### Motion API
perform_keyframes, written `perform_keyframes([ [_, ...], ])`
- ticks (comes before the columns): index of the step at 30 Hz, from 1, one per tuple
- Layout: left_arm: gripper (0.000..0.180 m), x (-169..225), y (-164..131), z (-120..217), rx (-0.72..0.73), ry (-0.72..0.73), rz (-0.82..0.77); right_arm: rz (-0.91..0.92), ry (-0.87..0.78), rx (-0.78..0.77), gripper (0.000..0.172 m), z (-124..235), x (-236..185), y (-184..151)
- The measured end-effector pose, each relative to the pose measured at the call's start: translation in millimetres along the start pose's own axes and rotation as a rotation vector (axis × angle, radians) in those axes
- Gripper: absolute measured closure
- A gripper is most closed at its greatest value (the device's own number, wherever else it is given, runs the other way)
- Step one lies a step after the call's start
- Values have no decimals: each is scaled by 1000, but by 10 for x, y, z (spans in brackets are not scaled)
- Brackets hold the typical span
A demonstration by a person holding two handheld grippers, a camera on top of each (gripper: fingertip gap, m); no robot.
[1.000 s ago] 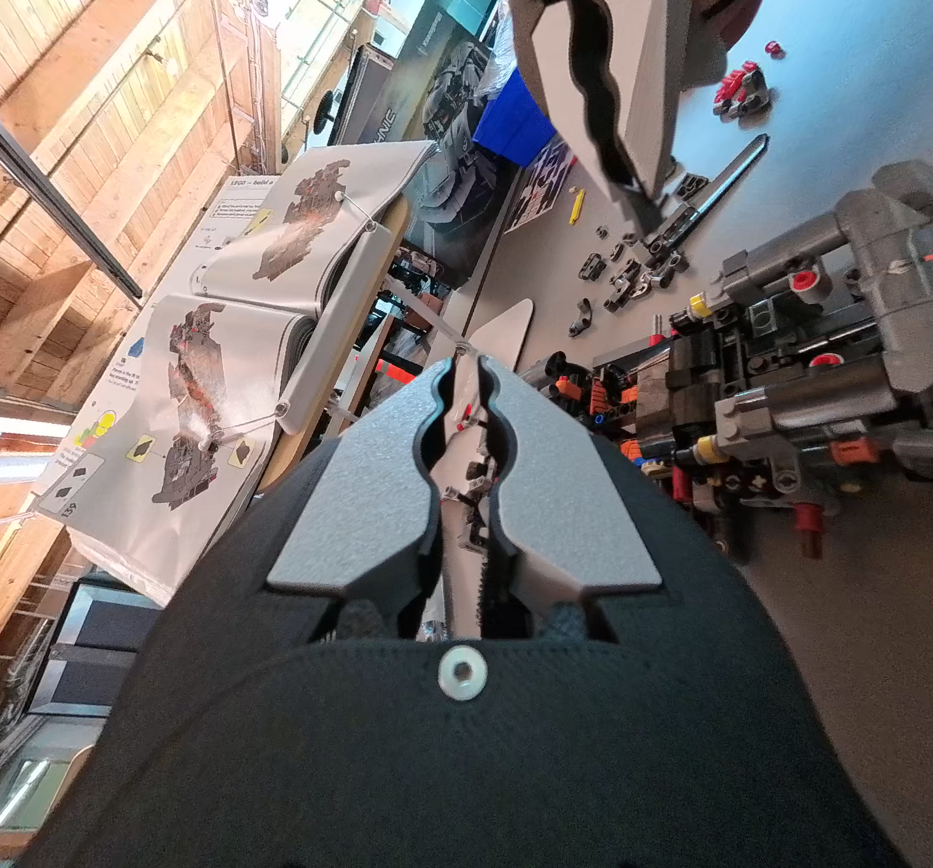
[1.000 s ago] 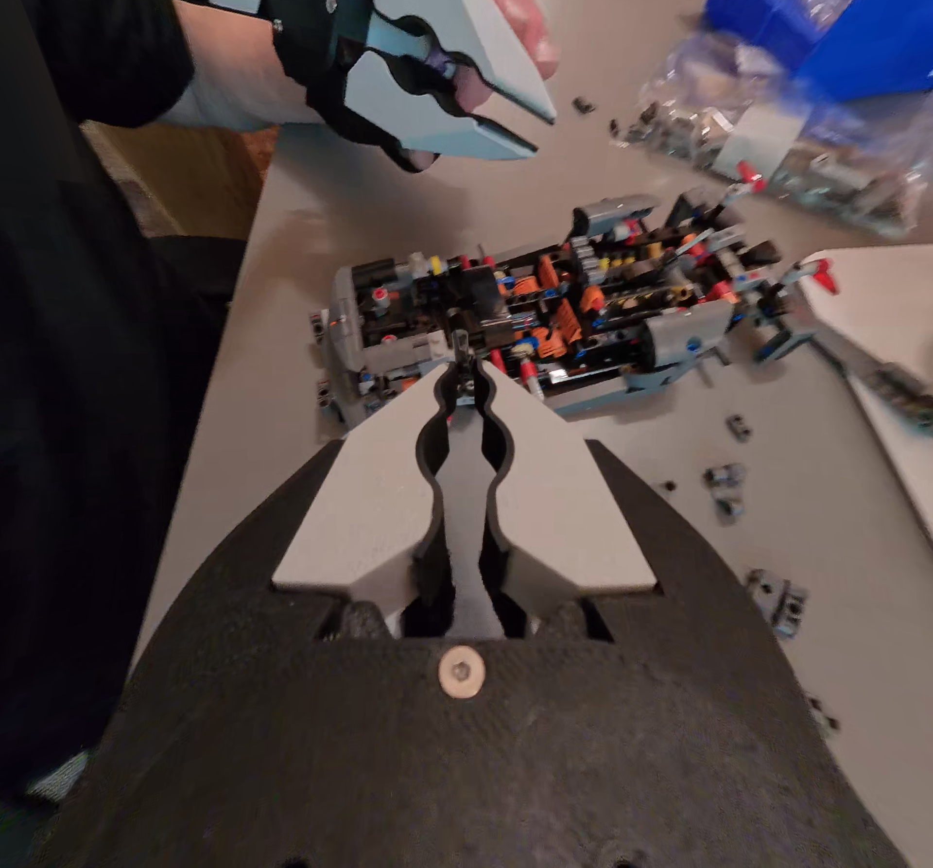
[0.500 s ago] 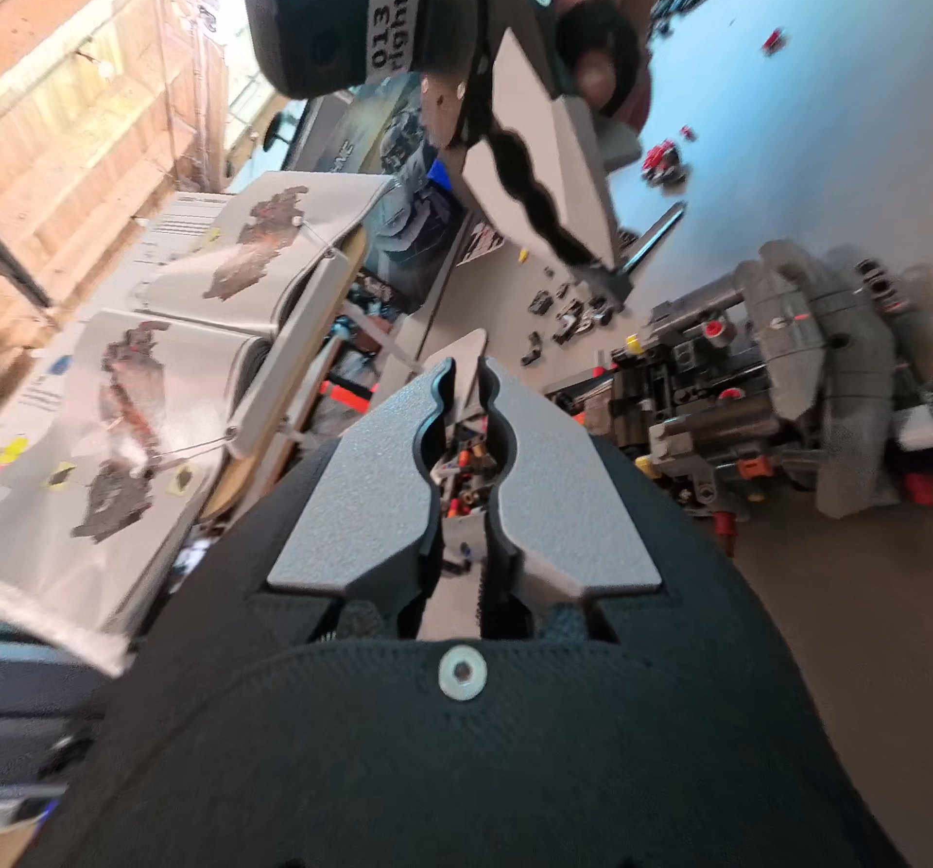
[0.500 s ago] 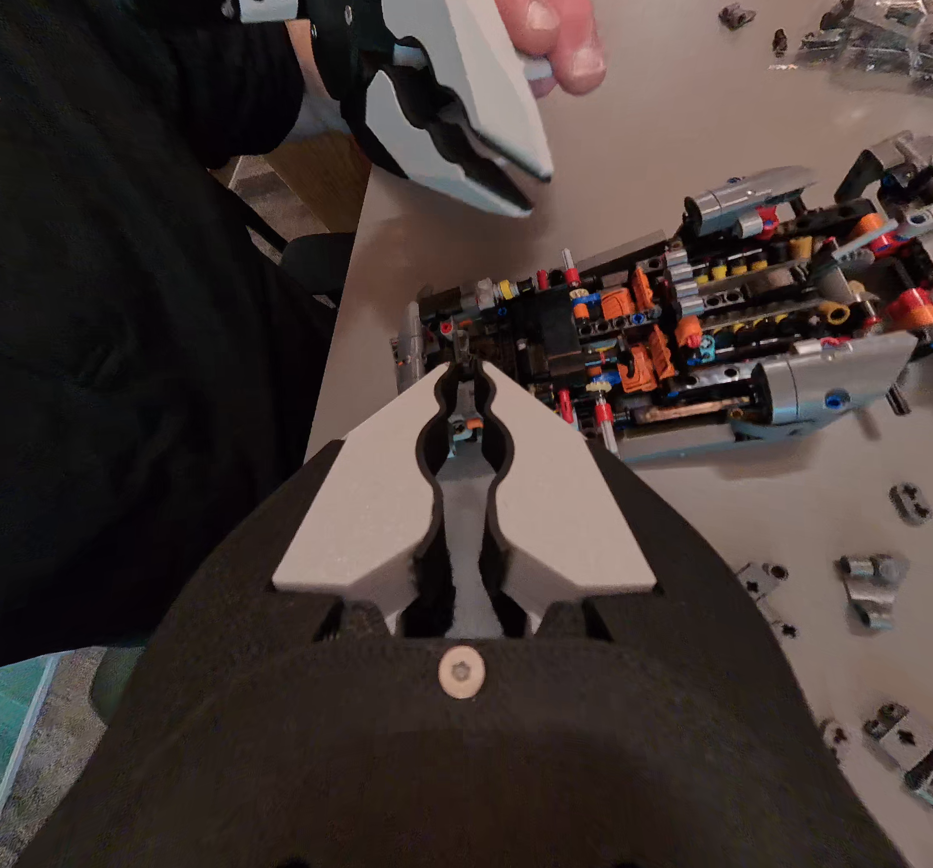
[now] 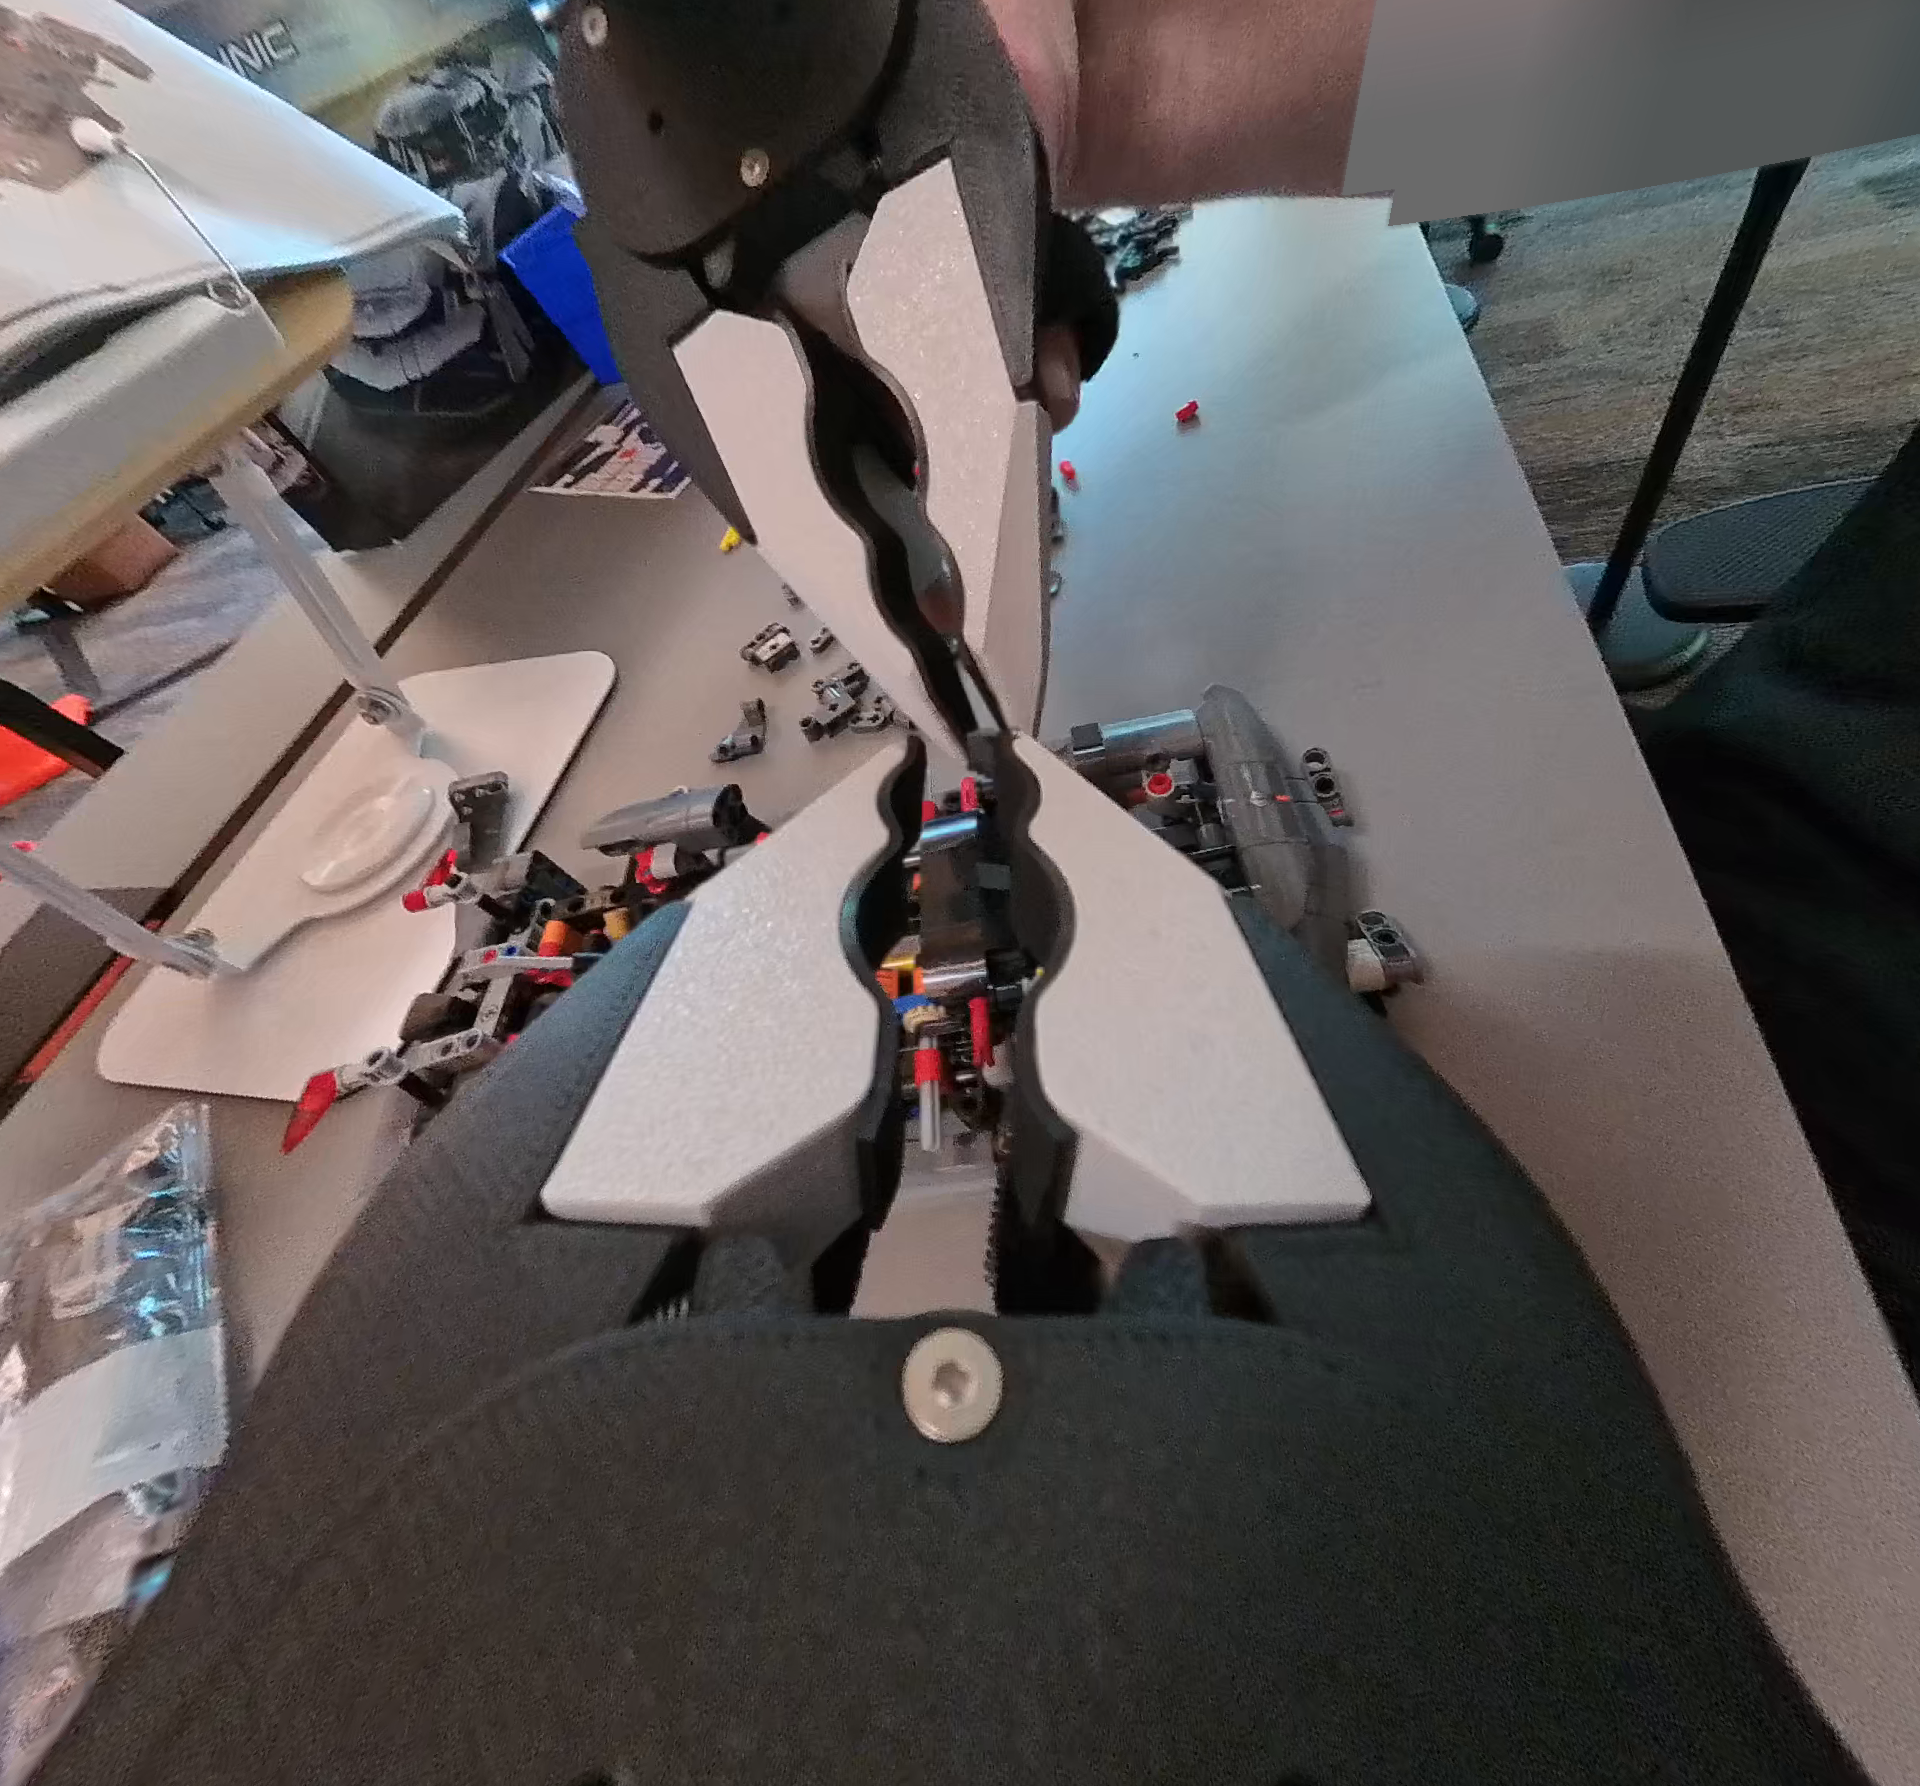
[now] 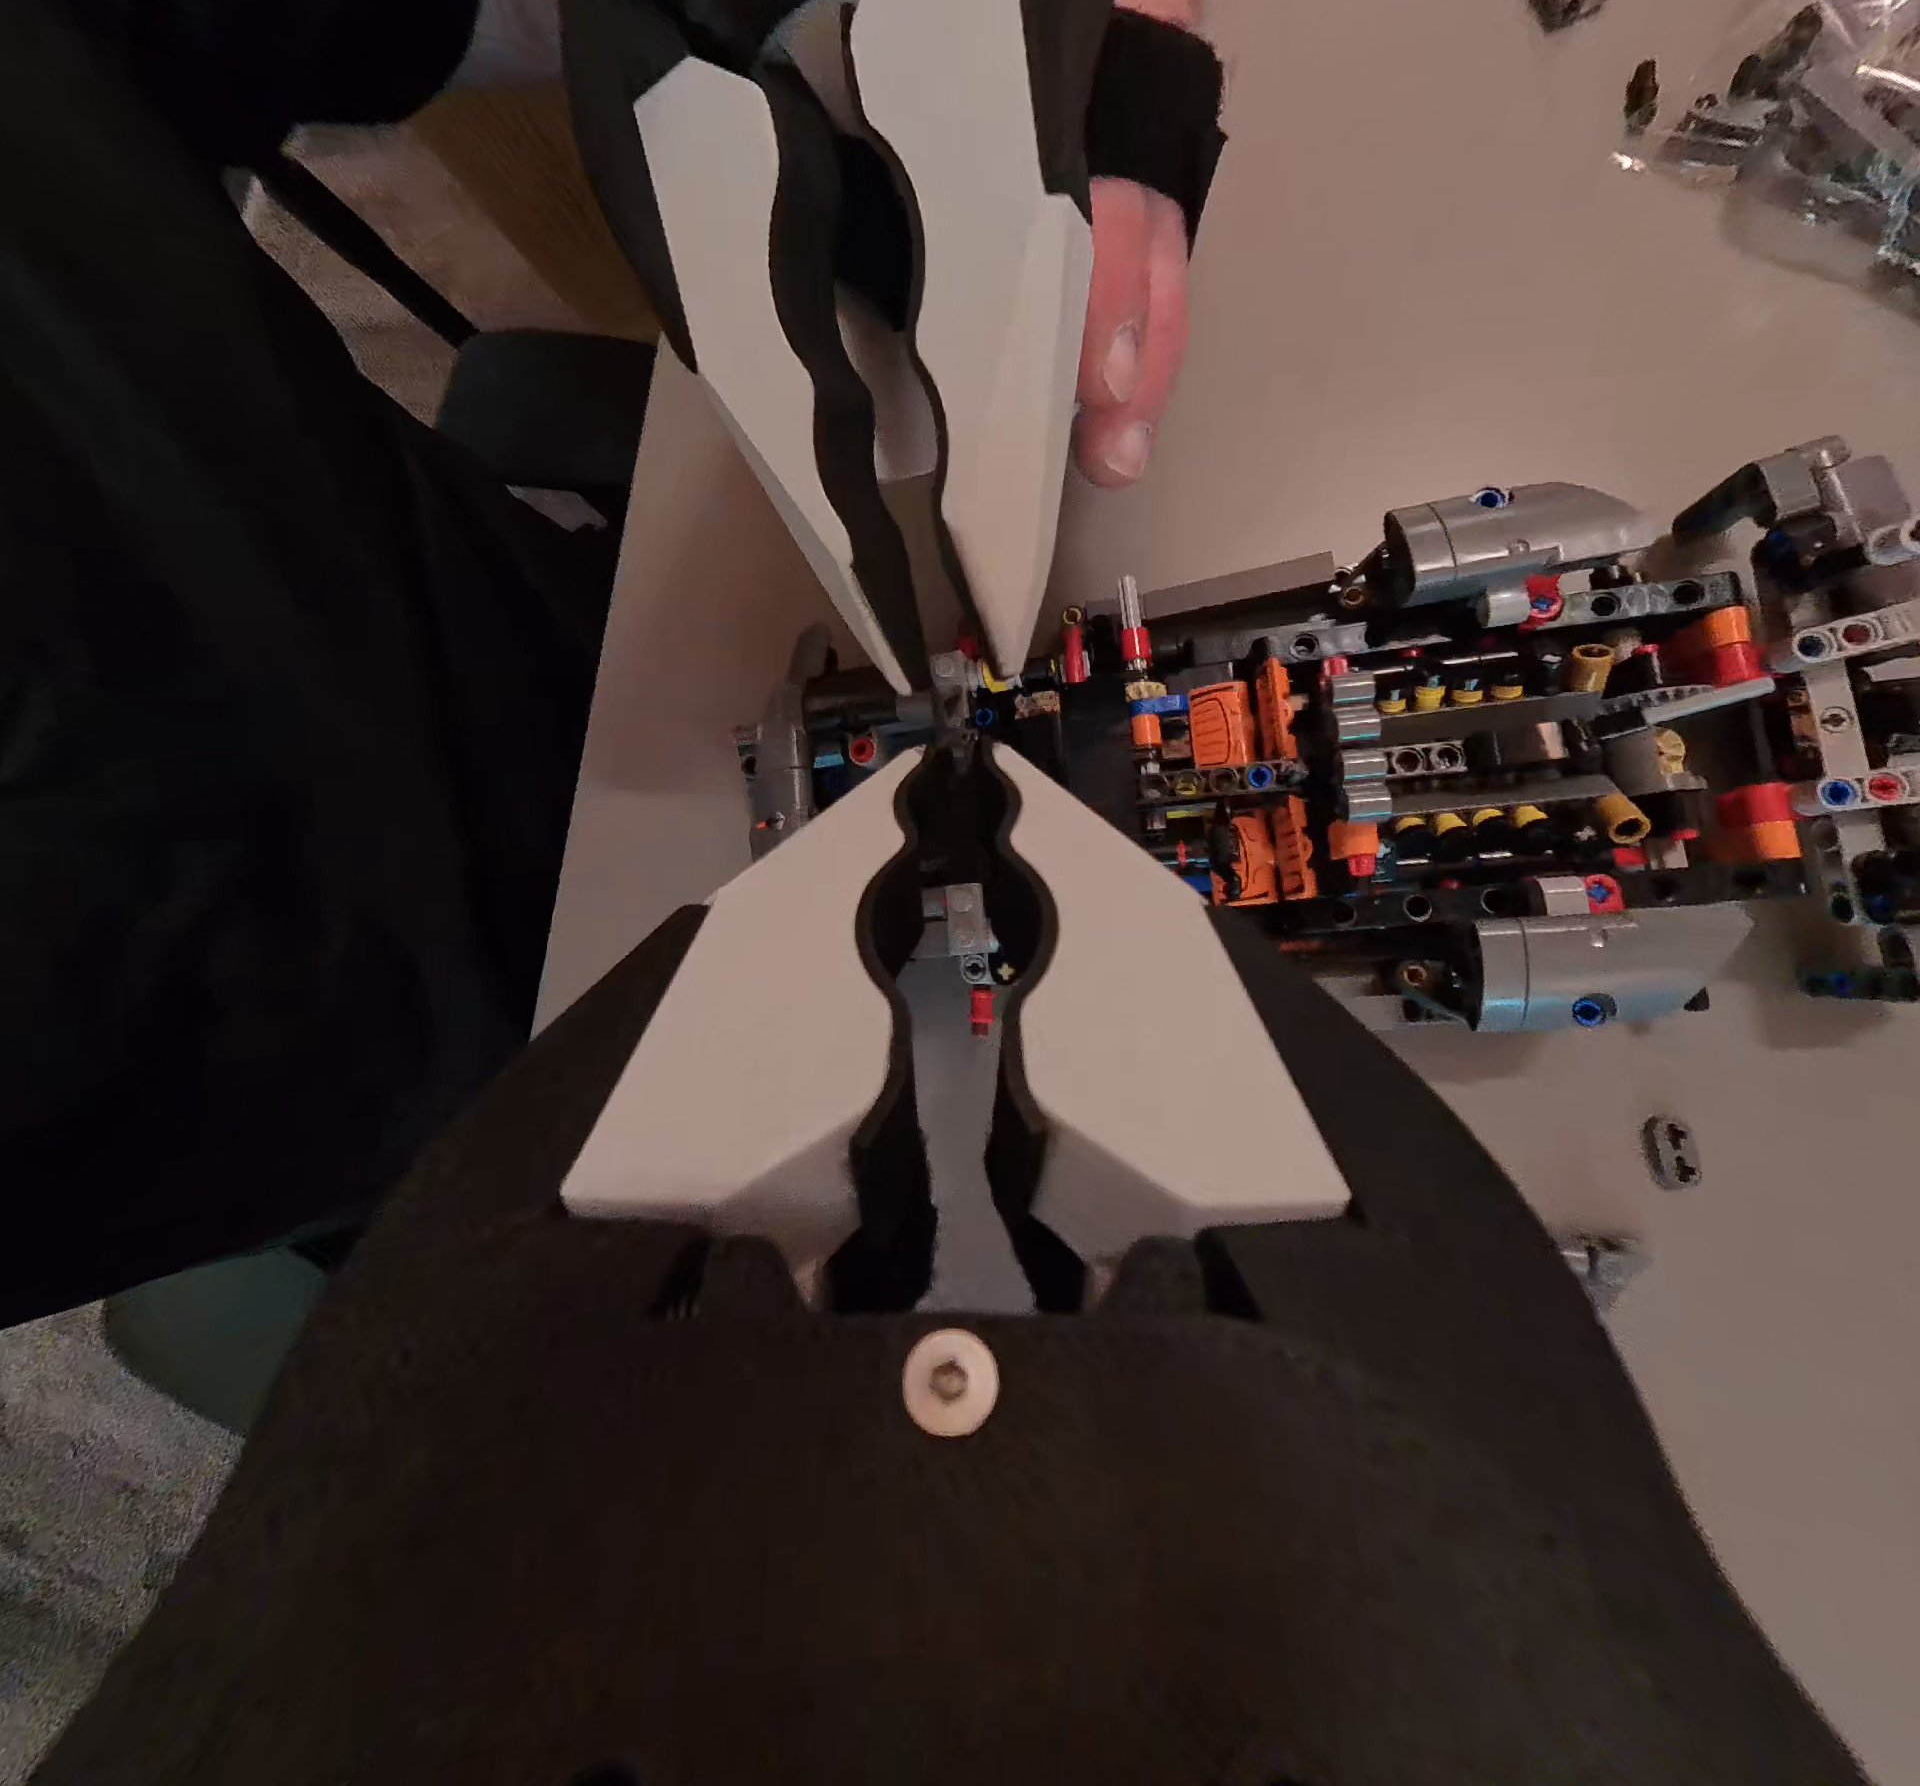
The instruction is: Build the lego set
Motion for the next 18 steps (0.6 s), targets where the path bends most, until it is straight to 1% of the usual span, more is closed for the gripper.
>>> perform_keyframes([
  [5,177,10,-25,-13,2,-32,65,6,-21,-60,170,-45,33,8],
  [18,174,-57,-62,-21,0,-29,96,12,-20,-44,169,-5,81,-1],
])
Point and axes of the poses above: each gripper's, where its closed fingertips meet, z back along the fingers, y out of its top, x = y × z across the jaws, the point moved 2 cm from there along z, back along the fingers, and after that the axes turned 3 degrees about x, right-handed, at the moved point
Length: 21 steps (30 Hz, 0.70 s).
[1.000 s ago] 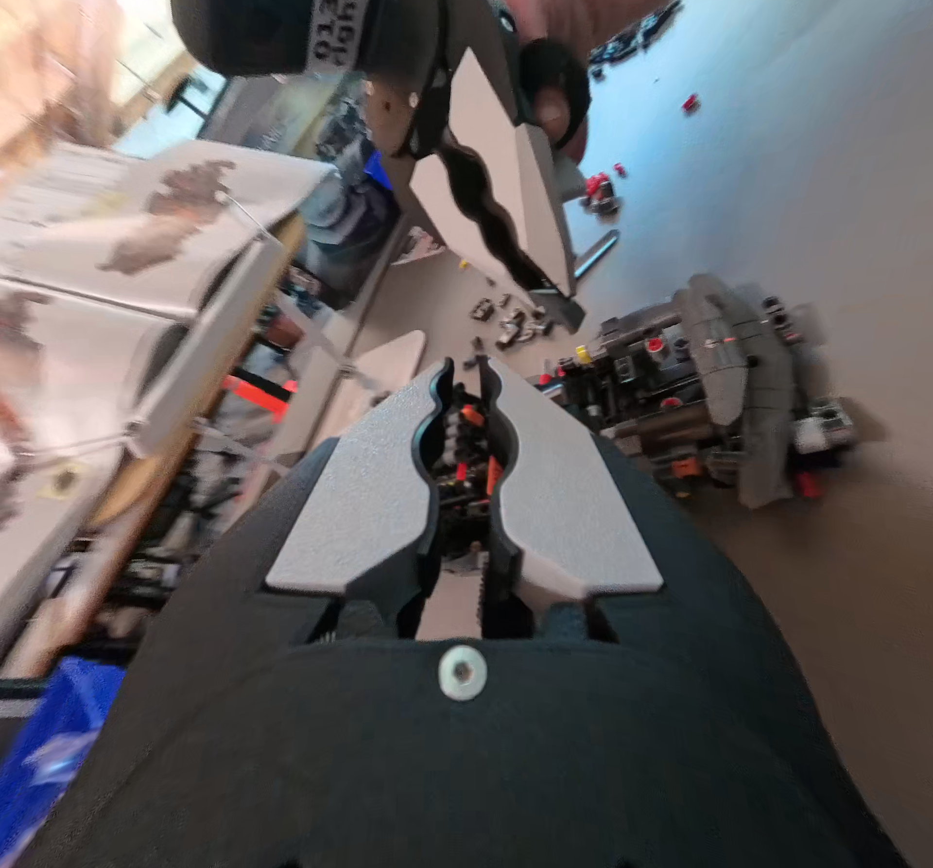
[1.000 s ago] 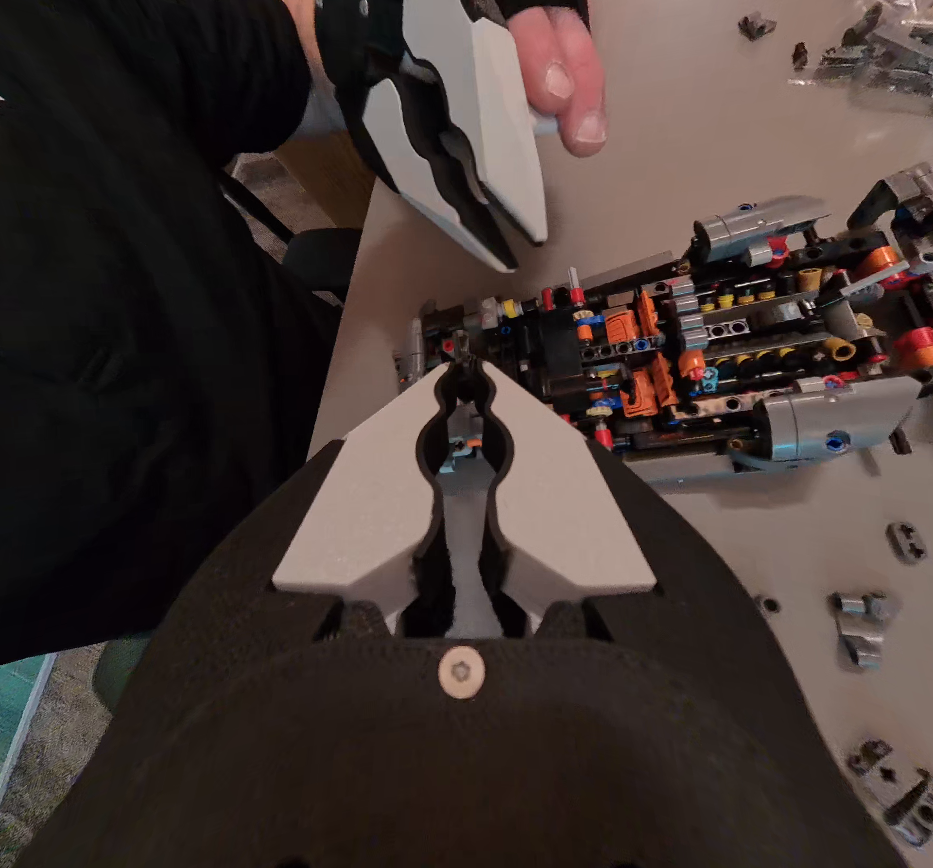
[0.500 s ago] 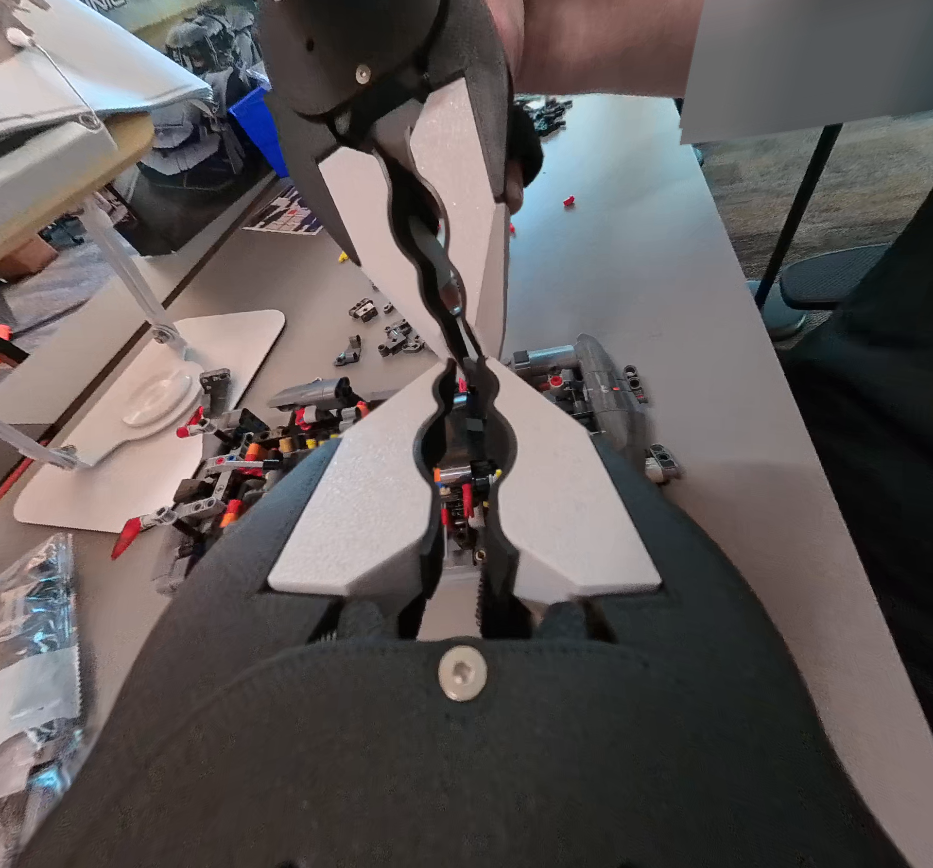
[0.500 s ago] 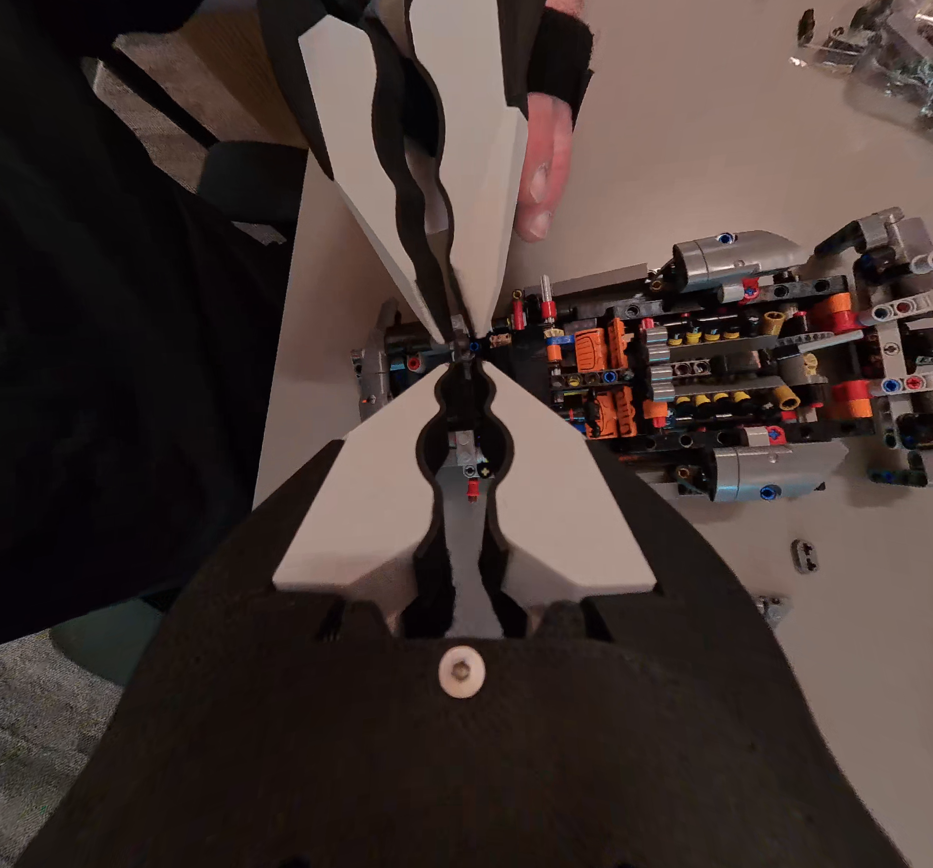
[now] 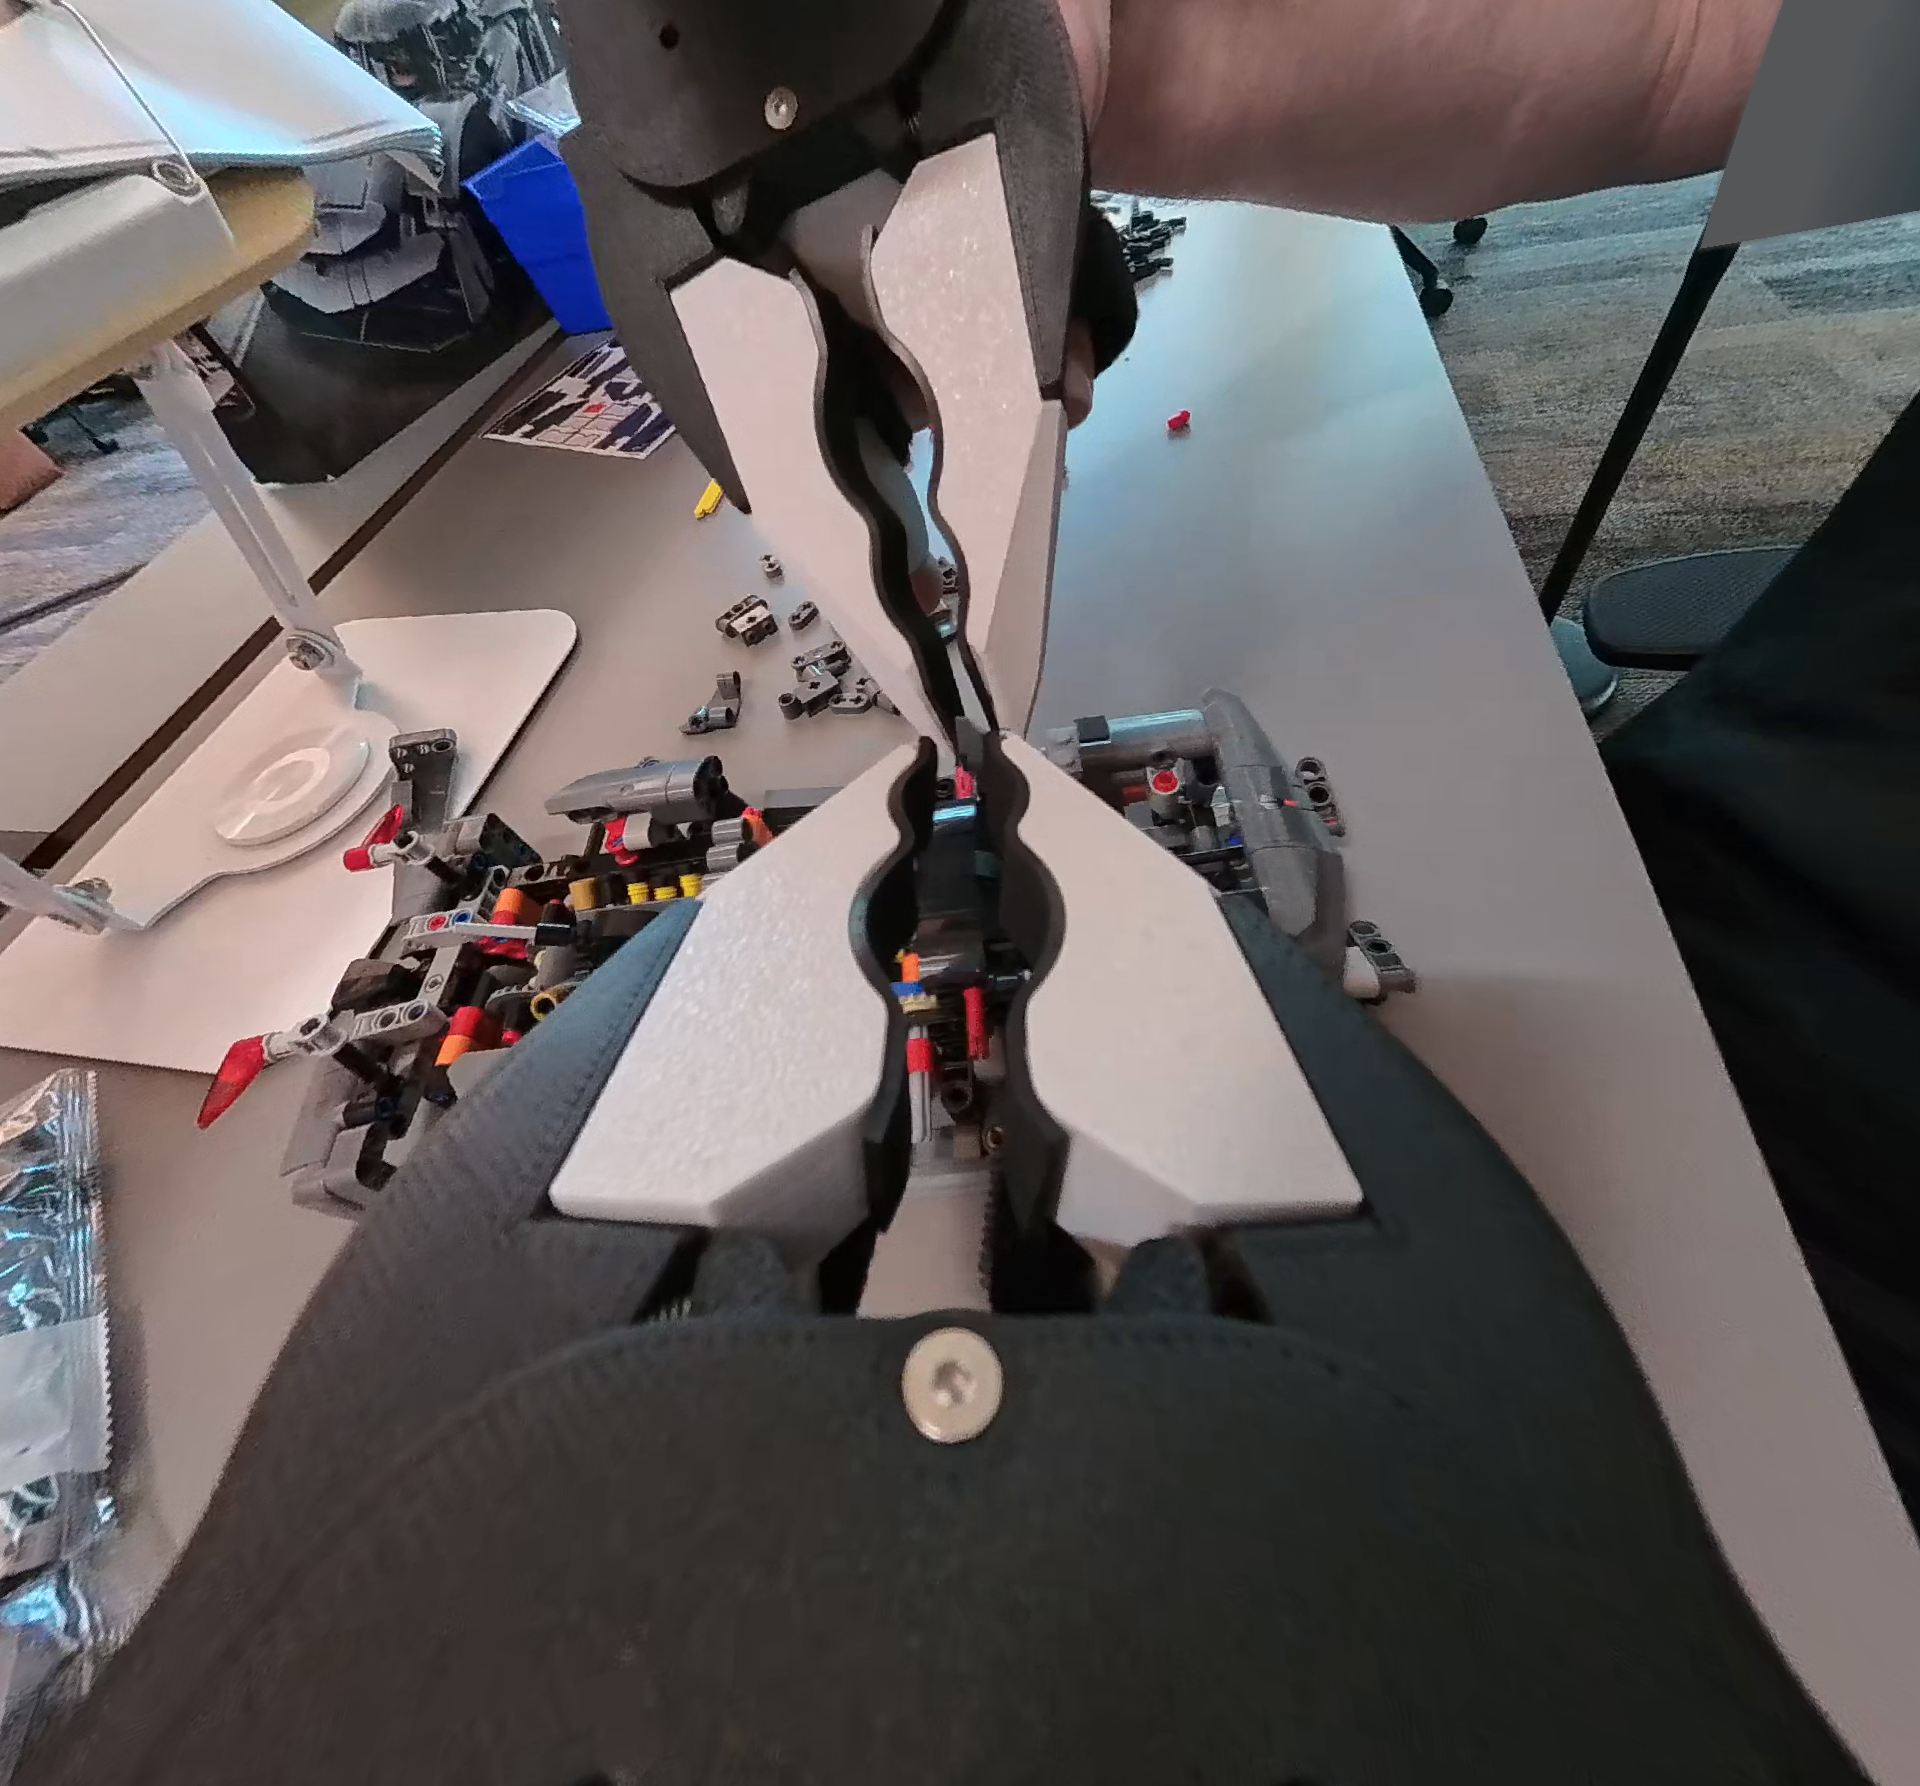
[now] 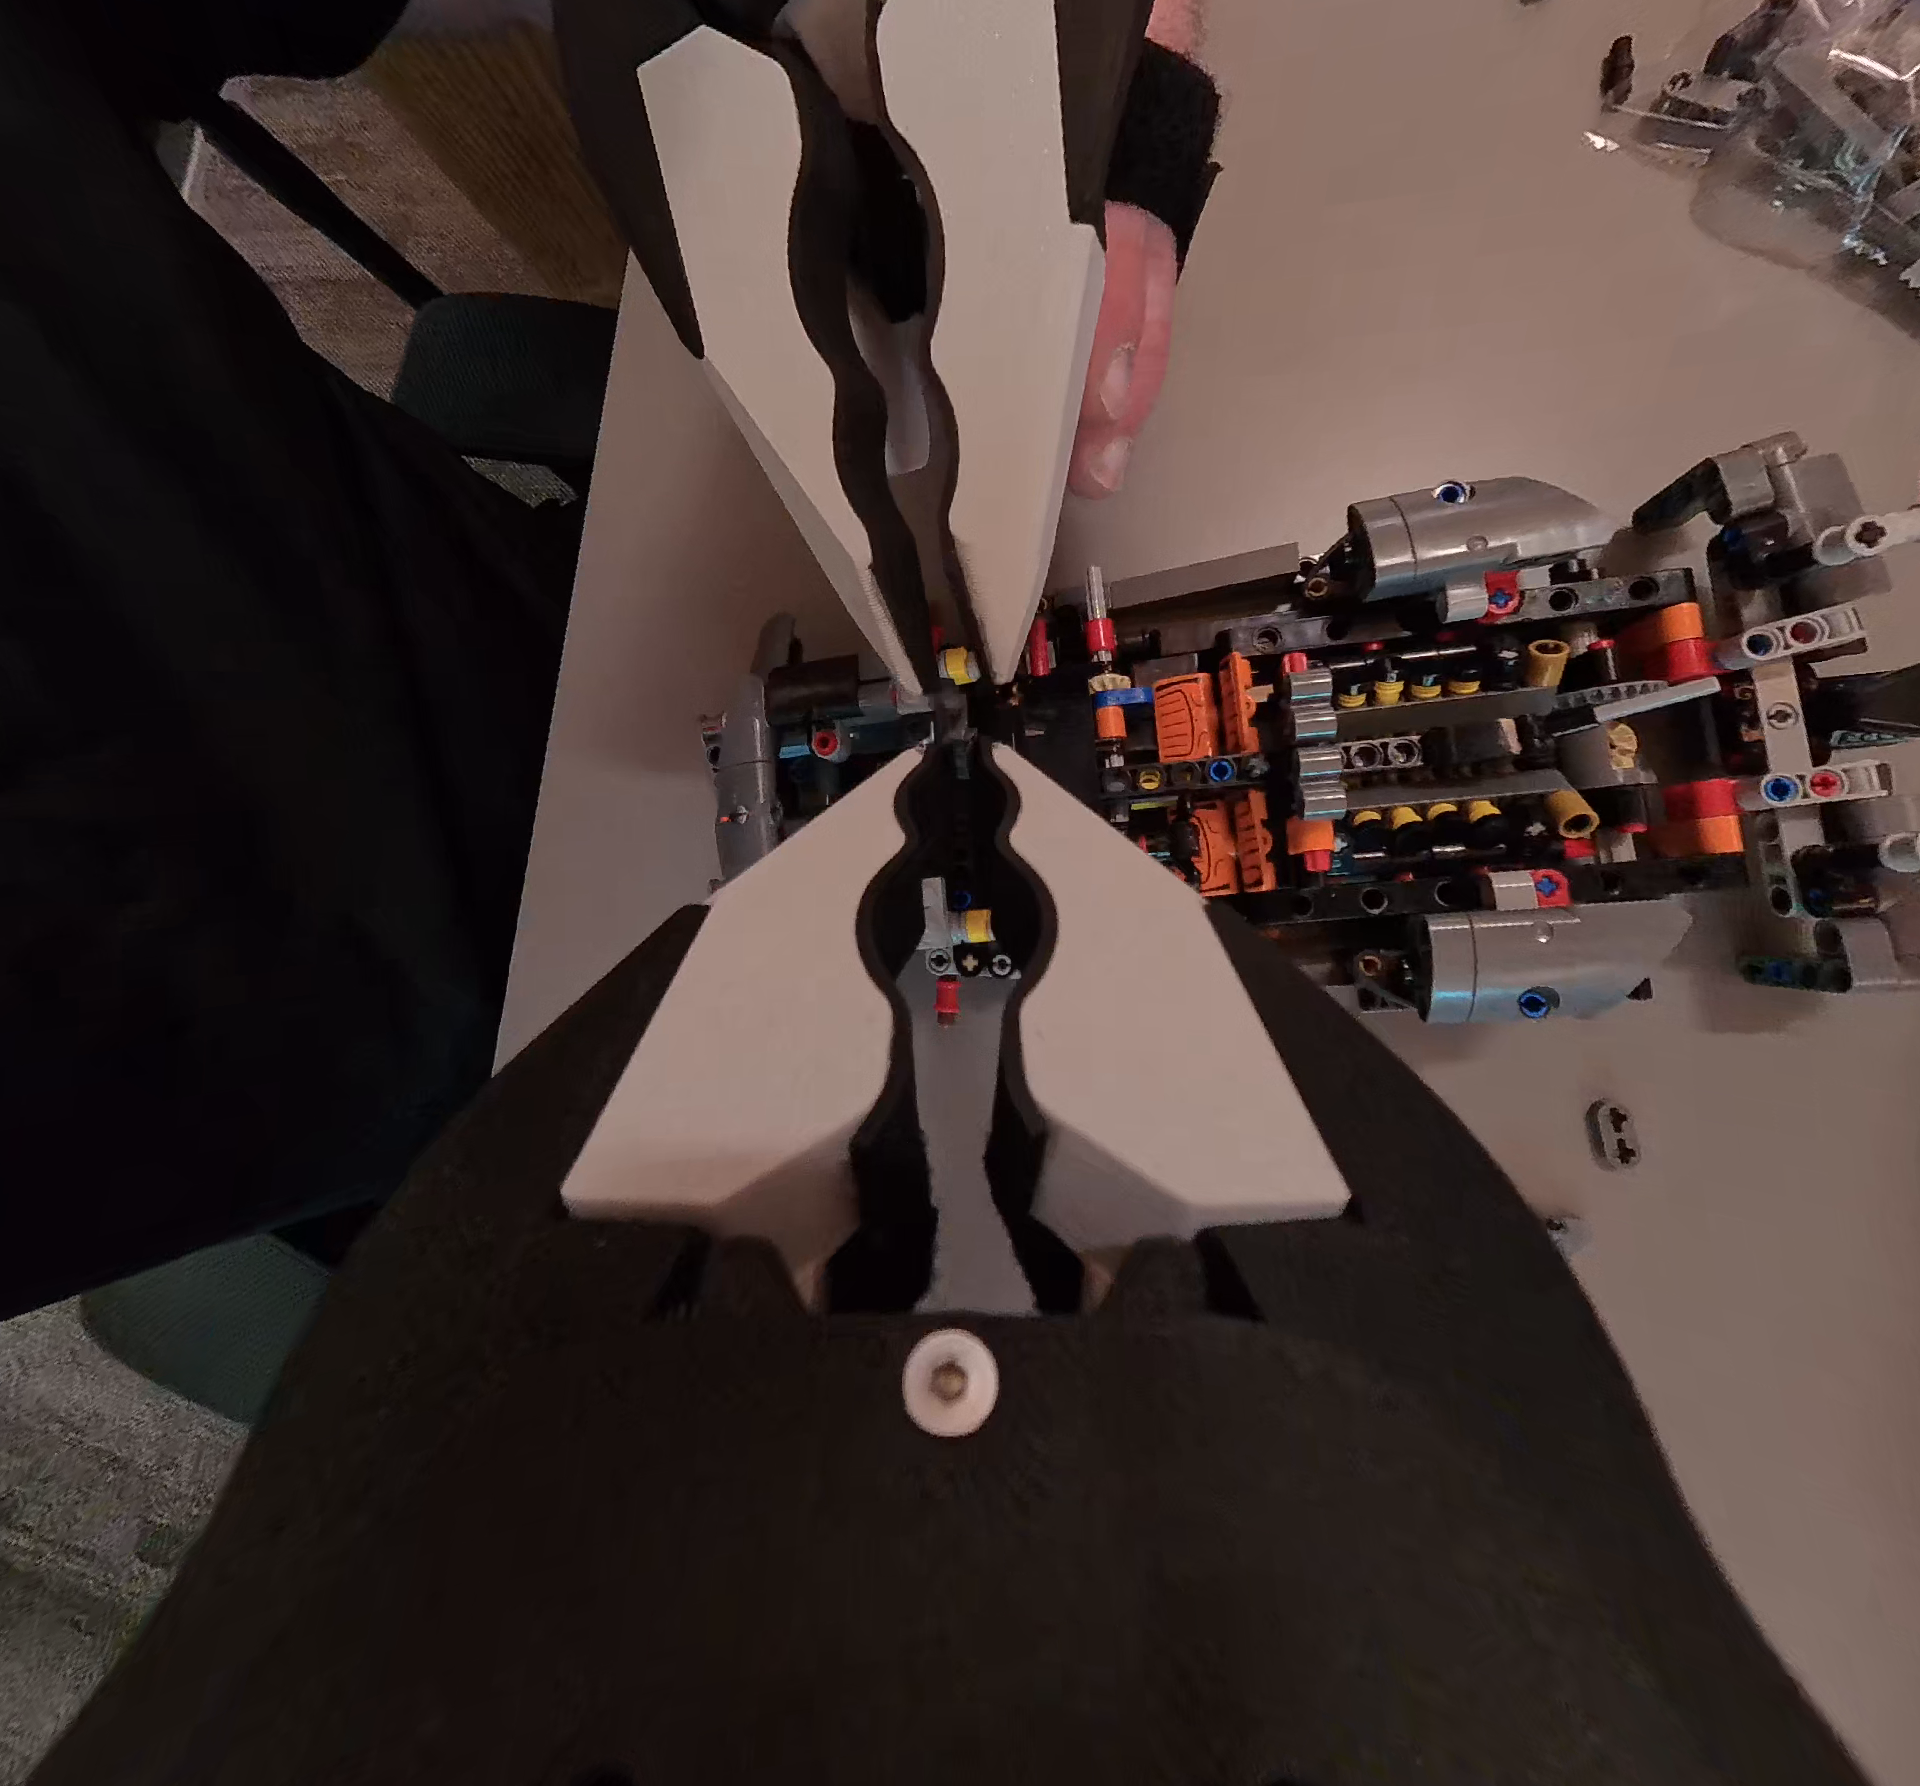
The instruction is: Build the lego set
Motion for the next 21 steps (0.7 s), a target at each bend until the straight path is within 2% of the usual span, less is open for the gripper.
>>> perform_keyframes([
  [21,173,-180,100,147,58,79,10,-7,10,61,170,87,80,129],
])
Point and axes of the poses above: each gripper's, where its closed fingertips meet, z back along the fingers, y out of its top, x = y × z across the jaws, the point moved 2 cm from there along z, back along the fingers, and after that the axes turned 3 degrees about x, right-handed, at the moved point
